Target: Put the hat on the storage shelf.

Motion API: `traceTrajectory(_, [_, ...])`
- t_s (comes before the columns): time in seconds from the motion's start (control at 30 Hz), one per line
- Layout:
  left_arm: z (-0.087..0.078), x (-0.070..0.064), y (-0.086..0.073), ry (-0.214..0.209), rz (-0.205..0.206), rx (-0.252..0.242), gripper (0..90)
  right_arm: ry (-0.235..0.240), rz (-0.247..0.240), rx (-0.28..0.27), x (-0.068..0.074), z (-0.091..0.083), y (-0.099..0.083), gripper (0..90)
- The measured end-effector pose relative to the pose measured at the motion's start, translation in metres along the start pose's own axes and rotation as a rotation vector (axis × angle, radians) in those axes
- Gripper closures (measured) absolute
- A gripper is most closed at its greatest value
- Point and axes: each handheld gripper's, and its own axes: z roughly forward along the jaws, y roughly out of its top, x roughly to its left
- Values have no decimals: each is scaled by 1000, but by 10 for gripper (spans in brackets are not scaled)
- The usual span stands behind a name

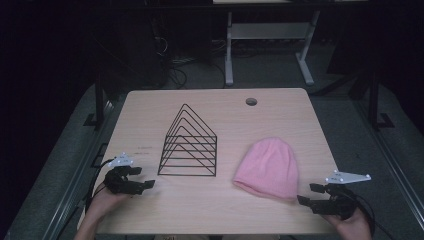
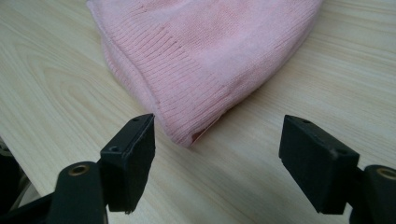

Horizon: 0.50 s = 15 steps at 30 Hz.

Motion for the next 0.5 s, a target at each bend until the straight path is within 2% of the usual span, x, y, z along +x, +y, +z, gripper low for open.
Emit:
traceTrajectory(0.33, [-1, -1, -1, 4, -7, -5, 184, 11, -6, 5, 5, 3, 5, 237])
traceTrajectory(0.5, [-2, -2, -2, 6, -9, -4, 184, 13, -3, -24, 7, 0, 9, 232])
